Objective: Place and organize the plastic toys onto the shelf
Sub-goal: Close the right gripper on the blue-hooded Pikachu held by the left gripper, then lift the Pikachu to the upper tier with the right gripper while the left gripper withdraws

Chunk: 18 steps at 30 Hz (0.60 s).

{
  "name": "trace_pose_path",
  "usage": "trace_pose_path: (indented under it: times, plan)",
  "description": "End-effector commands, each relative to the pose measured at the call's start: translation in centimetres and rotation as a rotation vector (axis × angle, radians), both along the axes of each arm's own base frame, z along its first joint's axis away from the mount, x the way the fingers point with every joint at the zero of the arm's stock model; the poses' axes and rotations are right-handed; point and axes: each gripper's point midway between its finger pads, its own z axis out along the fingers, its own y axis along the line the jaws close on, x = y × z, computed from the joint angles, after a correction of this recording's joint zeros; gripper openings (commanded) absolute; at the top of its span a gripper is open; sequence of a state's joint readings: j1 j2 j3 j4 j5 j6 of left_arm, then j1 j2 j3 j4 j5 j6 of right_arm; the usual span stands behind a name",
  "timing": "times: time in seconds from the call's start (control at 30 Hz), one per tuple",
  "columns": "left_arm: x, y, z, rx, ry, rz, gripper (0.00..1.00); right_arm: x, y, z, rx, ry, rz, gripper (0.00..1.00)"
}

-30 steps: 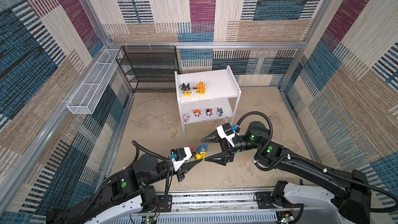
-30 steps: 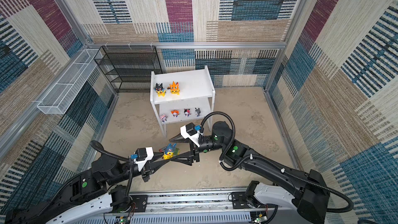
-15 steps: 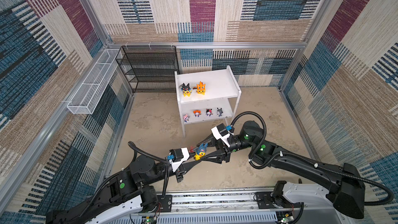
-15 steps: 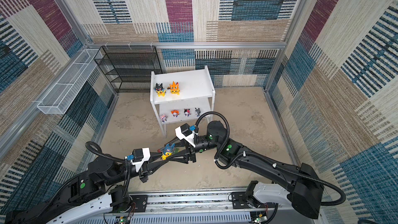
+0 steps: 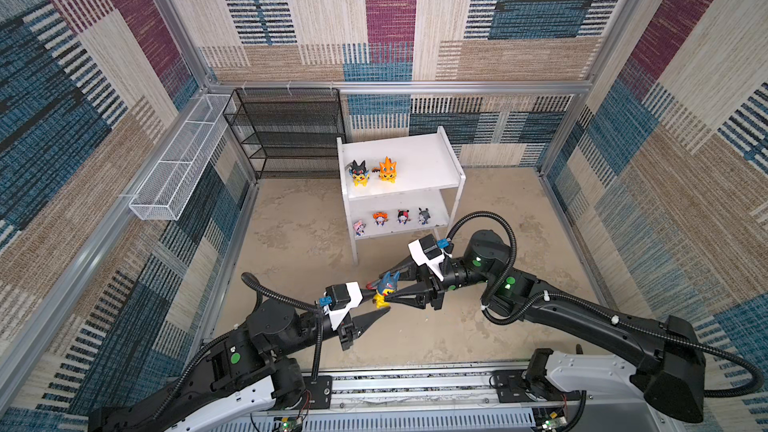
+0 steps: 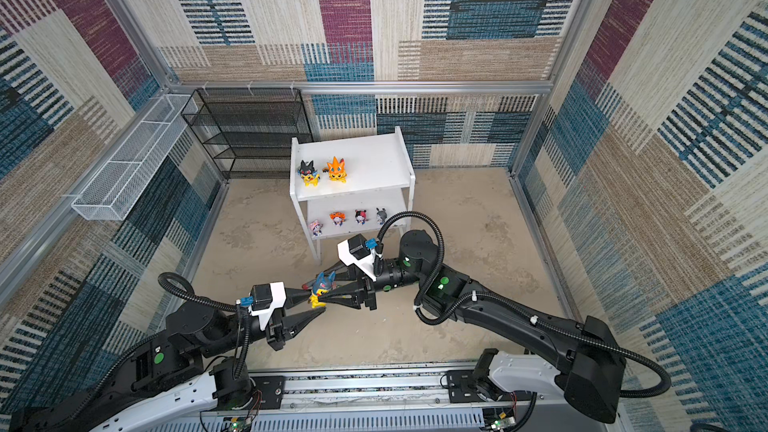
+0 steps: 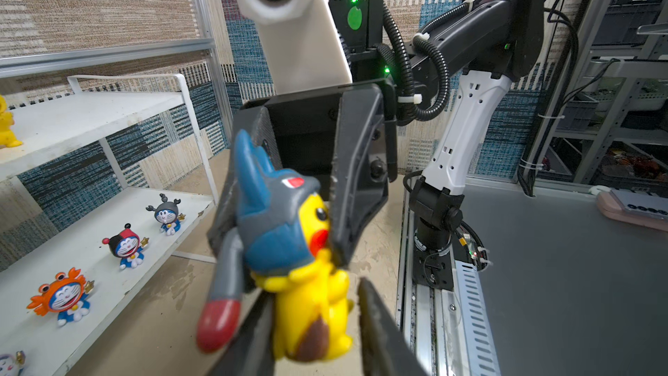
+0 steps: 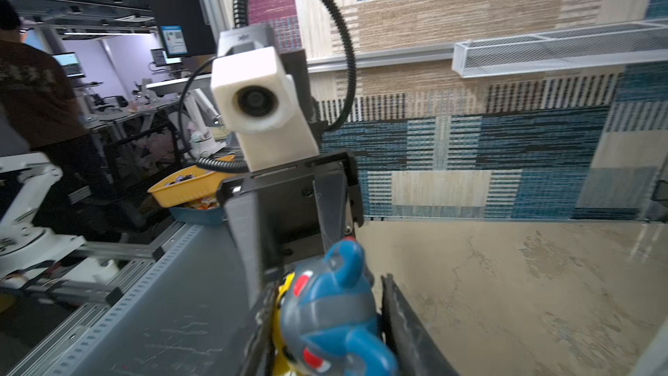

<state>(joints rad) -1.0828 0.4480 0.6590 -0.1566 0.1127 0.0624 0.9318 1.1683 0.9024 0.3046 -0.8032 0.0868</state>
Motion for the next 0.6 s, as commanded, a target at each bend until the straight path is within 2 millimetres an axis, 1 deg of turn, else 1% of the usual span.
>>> trace_pose_path:
  times: [0.0, 0.1, 0.13, 0.17, 0.23, 0.37, 0.4, 0.53, 0.57]
  plan:
    - [1.0, 0.6, 0.3, -0.012, 0.035, 0.070, 0.62, 1.2, -0.3, 1.1, -0.013, -0.057, -0.092, 0.36]
    - [1.4, 1.1, 0.5, -0.011, 0.038, 0.102, 0.78, 2.6, -0.9, 1.7, -0.042, -0.094, -0.163, 0.36]
    - [1.7, 1.3, 0.6, -0.006, 0.041, 0.122, 0.81, 3.3, -1.2, 2.0, -0.055, -0.104, -0.190, 0.36]
    - [1.9, 1.5, 0.7, 0.004, 0.040, 0.140, 0.89, 3.9, -1.6, 2.3, -0.066, -0.114, -0.221, 0.36]
    - [2.5, 2.0, 0.8, 0.035, 0.041, 0.182, 0.98, 5.4, -2.6, 3.1, -0.080, -0.131, -0.280, 0.36]
    - [3.7, 2.6, 1.3, 0.120, 0.026, 0.261, 0.99, 9.0, -5.3, 5.2, -0.101, -0.160, -0.436, 0.36]
    - [4.2, 2.7, 1.2, 0.161, 0.026, 0.287, 0.99, 9.9, -5.8, 5.6, -0.116, -0.176, -0.478, 0.36]
    - [6.3, 2.9, 1.2, 0.304, 0.017, 0.391, 0.99, 13.3, -7.3, 7.3, -0.167, -0.225, -0.623, 0.37]
    - [6.6, 2.9, 1.2, 0.330, 0.012, 0.402, 0.99, 14.1, -7.4, 7.5, -0.185, -0.230, -0.651, 0.37]
